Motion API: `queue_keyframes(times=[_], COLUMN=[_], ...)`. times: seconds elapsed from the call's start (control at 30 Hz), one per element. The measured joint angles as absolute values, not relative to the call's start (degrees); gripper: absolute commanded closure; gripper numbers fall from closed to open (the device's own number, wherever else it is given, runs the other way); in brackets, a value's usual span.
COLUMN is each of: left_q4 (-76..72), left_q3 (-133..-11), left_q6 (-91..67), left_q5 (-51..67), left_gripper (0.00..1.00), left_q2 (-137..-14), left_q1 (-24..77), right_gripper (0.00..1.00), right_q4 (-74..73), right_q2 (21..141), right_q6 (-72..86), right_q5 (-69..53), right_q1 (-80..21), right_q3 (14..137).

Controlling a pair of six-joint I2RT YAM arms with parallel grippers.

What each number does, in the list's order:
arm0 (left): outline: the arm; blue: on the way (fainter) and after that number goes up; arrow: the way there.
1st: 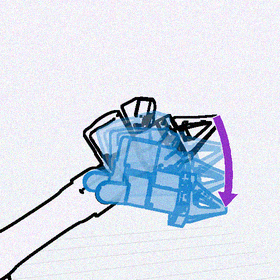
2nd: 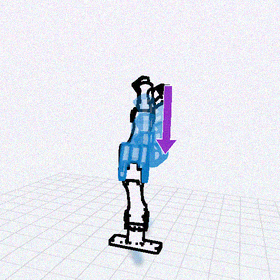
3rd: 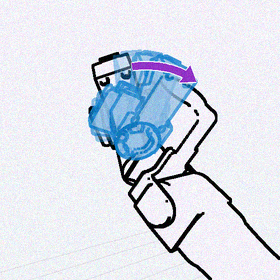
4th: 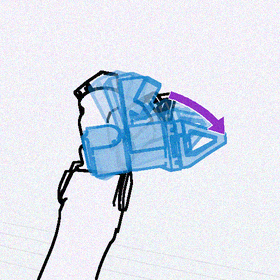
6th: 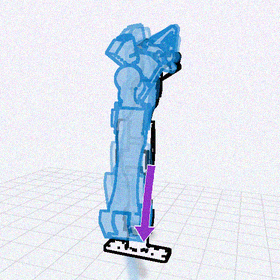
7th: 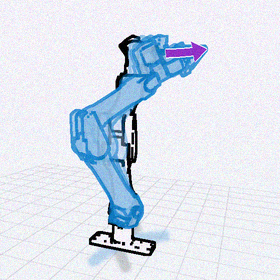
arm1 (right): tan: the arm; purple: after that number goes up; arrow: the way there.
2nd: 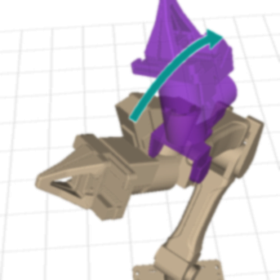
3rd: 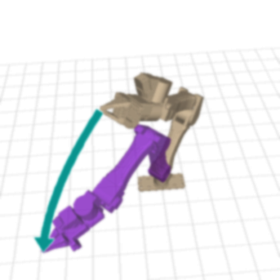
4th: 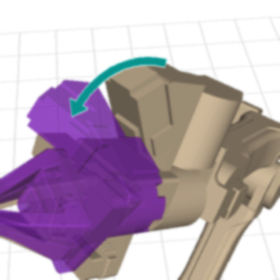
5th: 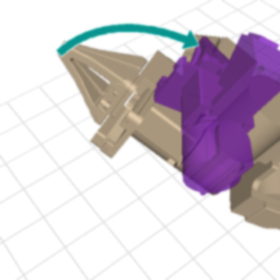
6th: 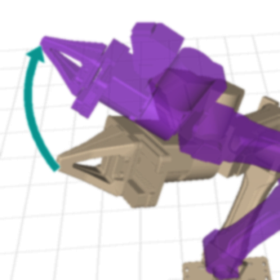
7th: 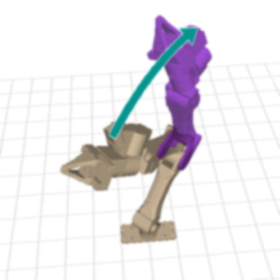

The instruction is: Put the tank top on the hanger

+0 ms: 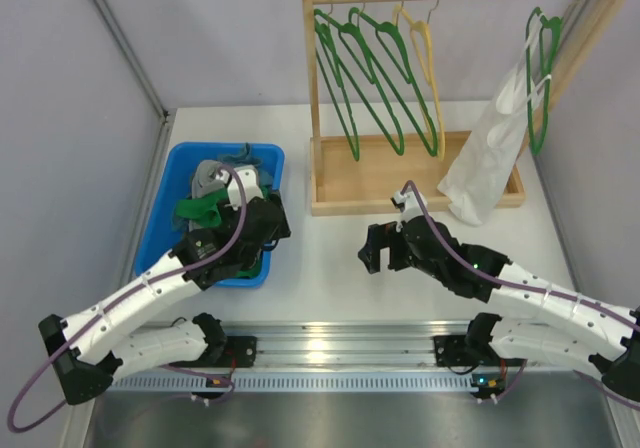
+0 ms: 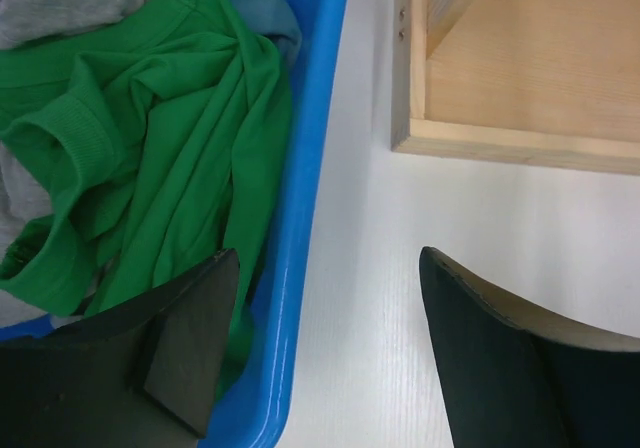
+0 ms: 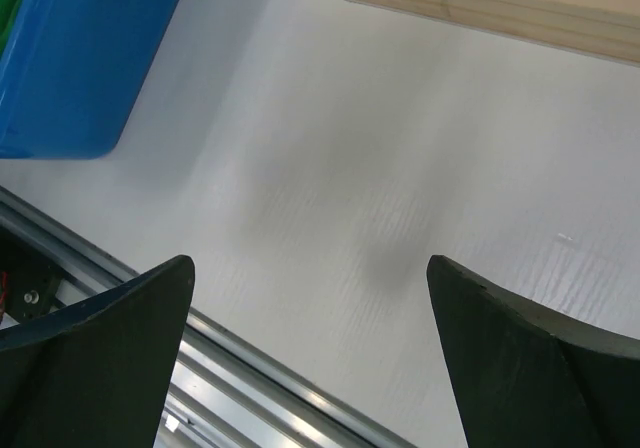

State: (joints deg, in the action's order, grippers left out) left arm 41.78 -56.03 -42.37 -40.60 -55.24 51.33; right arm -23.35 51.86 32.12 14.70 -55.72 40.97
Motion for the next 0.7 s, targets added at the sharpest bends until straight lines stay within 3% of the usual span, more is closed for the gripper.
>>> queue_keyframes(times=[0.03,0.07,0.37,0.7], left_q4=[42.06,42.30,52.73,47.00], left_q3=[-56.03,-56.05,-63.96,-58.76], left_q6=[-42.83,-43.31,-48.97,-43.16], left_q5=[-41.54,-42.11,-47.57,-38.35], left_gripper=[0.21,0.15,0.13,0.12], left_q2=[-55.22,-55.22,-64.07,-67.18], left_q1=[51.33,51.31,40.16,20.64], right_gripper=[0.00,0.00,0.00,0.00], right_q4=[-23.33,-23.33,-23.16,-23.14], right_q2=[51.86,51.86,51.94,53.78], right_q6=[32.12,32.12,32.08,32.14], right_q5=[14.68,14.66,12.73,10.61], right_q1=[-55.72,-55.72,-55.72,-55.72], right_q3=[40.93,40.91,40.91,40.88])
